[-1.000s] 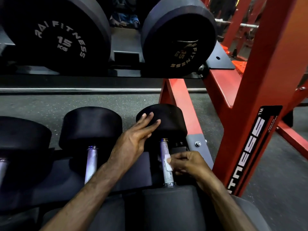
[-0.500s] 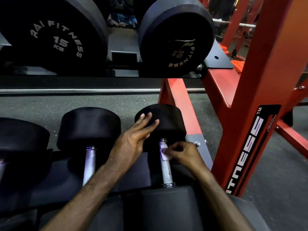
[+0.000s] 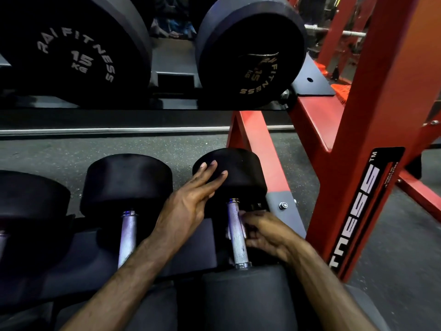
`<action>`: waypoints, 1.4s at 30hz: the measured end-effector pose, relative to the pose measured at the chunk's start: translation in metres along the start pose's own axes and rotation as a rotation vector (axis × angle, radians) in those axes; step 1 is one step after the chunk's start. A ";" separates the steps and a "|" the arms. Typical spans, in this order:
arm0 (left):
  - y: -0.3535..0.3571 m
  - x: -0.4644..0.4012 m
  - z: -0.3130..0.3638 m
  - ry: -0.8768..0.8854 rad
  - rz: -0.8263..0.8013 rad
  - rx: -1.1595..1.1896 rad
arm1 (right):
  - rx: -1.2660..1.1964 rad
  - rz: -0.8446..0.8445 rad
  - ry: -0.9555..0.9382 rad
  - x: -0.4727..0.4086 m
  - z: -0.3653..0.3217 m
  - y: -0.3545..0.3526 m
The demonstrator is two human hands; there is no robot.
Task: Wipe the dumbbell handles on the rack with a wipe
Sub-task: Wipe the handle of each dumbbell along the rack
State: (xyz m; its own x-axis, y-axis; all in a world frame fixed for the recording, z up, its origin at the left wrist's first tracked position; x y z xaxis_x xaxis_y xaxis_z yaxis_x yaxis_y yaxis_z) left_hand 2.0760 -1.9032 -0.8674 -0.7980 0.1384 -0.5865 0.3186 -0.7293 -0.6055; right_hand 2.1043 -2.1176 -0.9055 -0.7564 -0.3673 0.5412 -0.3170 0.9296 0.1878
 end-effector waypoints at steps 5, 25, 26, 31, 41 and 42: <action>0.000 0.001 0.000 -0.008 -0.005 -0.007 | 0.079 -0.123 0.024 0.004 0.004 0.001; 0.001 0.001 -0.003 0.009 -0.001 -0.010 | 0.211 -0.147 0.064 0.000 -0.002 0.024; 0.001 0.001 -0.003 0.014 -0.005 -0.011 | 0.142 -0.146 0.089 -0.007 -0.006 0.023; -0.001 -0.001 -0.004 0.012 -0.020 -0.024 | 0.127 -0.148 0.153 -0.024 -0.008 0.027; -0.001 0.000 -0.003 0.010 -0.027 -0.021 | 0.140 -0.113 0.220 -0.032 -0.010 0.023; -0.001 -0.001 -0.003 0.008 -0.029 -0.016 | 0.153 -0.126 0.237 -0.028 -0.008 0.022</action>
State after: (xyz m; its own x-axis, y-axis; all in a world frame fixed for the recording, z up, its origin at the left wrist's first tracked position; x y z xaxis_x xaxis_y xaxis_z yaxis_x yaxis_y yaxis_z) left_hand 2.0776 -1.9010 -0.8679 -0.8028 0.1645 -0.5731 0.3036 -0.7145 -0.6304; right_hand 2.1229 -2.0868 -0.9104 -0.5569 -0.4455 0.7010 -0.4960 0.8554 0.1496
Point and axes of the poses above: each hand's wrist, its own x-axis away from the middle knuckle, its own y-axis out of the palm, z = x × y, the point moved 2 cm from there along -x, towards the middle knuckle, and after that the axes turned 1 degree about -x, right-handed, at the moved point
